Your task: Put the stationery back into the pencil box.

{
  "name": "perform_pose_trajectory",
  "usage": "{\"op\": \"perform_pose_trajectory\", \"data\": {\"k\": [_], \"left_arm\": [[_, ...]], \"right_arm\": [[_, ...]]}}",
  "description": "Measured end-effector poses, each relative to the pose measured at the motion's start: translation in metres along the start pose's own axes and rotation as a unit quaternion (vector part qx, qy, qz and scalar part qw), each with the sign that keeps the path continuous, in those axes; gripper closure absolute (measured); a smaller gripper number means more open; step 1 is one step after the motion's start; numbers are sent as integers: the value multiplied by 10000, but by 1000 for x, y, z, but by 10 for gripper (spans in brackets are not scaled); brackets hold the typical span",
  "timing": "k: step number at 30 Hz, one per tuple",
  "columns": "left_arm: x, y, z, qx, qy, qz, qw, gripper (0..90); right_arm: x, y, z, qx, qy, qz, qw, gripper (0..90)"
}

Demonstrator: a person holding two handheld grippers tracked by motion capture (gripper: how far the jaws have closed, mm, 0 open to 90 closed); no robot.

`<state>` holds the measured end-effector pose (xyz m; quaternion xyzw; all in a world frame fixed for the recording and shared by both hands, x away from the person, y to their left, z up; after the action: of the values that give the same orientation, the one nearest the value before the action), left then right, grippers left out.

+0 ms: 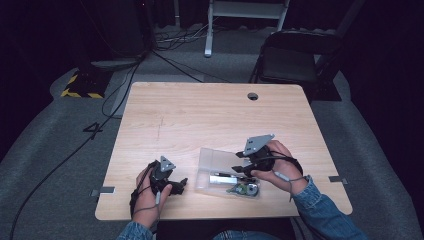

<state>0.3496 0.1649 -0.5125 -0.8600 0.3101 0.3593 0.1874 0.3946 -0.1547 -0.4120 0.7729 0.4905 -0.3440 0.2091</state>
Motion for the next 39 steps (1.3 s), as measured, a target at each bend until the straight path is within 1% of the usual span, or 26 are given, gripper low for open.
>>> {"op": "perform_pose_trajectory", "data": {"k": [1, 2, 3, 4, 6, 7, 8, 9, 10, 12, 14, 15, 17, 20, 21, 23, 26, 30, 31, 32, 33, 34, 35, 37, 38, 39], "left_arm": [[0, 0, 1, -13, 0, 5, 10000, 64], [-1, -2, 1, 30, 6, -1, 10000, 63], [-1, -2, 2, -37, -2, 0, 10000, 62], [-2, -3, 2, 2, -20, -6, 10000, 63], [-3, -5, 4, -56, -6, -10, 10000, 62], [-4, -6, 5, -35, -18, -23, 10000, 63], [-4, -7, 6, -47, 6, -35, 10000, 63], [-5, -9, 7, -60, -6, -35, 10000, 62], [-6, -11, 8, -90, -28, -55, 9999, 62], [-7, -12, 9, -118, -6, -60, 9999, 62], [-8, -14, 10, -101, -10, -69, 9999, 62], [-8, -14, 11, -142, -6, -63, 9999, 62], [-8, -15, 12, -141, -13, -71, 9999, 62], [-8, -18, 12, -107, -13, -80, 9999, 61], [-8, -18, 12, -107, -13, -80, 9999, 61], [-8, -18, 12, -133, -11, -90, 9999, 61], [-9, -21, 13, -112, -21, -85, 9999, 62], [-8, -23, 13, -145, -11, -86, 9999, 61], [-8, -23, 13, -145, -11, -86, 9999, 61], [-8, -24, 13, -147, -27, -98, 9998, 61], [-8, -25, 13, -134, -22, -119, 9998, 61], [-8, -25, 13, -159, -16, -79, 9998, 61], [-8, -26, 13, -147, -21, -92, 9998, 61], [-8, -27, 13, -175, -4, -107, 9998, 61], [-8, -28, 13, -144, -13, -122, 9998, 61], [-8, -29, 13, -155, -6, -121, 9998, 61]], "right_arm": [[-7, 4, 1, 91, 117, 58, 9999, 447], [-10, 6, 1, 133, 158, 85, 9998, 431], [-13, 9, 2, 176, 193, 107, 9996, 417], [-16, 11, 3, 200, 231, 145, 9994, 406], [-21, 16, 4, 284, 325, 235, 9988, 383], [-26, 21, 6, 400, 392, 283, 9980, 374], [-26, 21, 6, 400, 392, 283, 9980, 374], [-29, 24, 7, 452, 438, 312, 9975, 367], [-34, 29, 9, 575, 497, 372, 9964, 362], [-37, 32, 10, 619, 523, 401, 9959, 362], [-43, 39, 14, 736, 589, 501, 9943, 362], [-46, 41, 15, 793, 609, 542, 9935, 362], [-51, 47, 19, 904, 654, 628, 9918, 362], [-57, 54, 25, 1020, 692, 718, 9898, 362], [-57, 54, 25, 1020, 692, 718, 9898, 362], [-62, 60, 31, 1115, 713, 805, 9879, 362], [-67, 67, 38, 1256, 726, 899, 9853, 362], [-72, 75, 48, 1418, 728, 1013, 9820, 362], [-72, 75, 48, 1418, 728, 1013, 9820, 362], [-73, 78, 54, 1507, 736, 1069, 9800, 362], [-73, 80, 56, 1529, 727, 1092, 9795, 362], [-72, 82, 59, 1553, 713, 1116, 9789, 362], [-71, 83, 61, 1586, 685, 1136, 9784, 362], [-69, 85, 64, 1608, 654, 1149, 9781, 362], [-68, 87, 67, 1656, 619, 1169, 9773, 362], [-67, 89, 70, 1687, 601, 1192, 9766, 362]]}}
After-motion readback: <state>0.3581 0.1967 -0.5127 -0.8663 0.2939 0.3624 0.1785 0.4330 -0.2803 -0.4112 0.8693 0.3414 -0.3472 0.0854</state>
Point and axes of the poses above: each handheld gripper's, and its own axes: x roughly forward along the jaws, z roughly out of its underside, y roughly to its right, the point moved 1 cm from there along x, roughly forward along the jaws, and after that the axes turned 10 degrees about x, right-handed, at the moved point
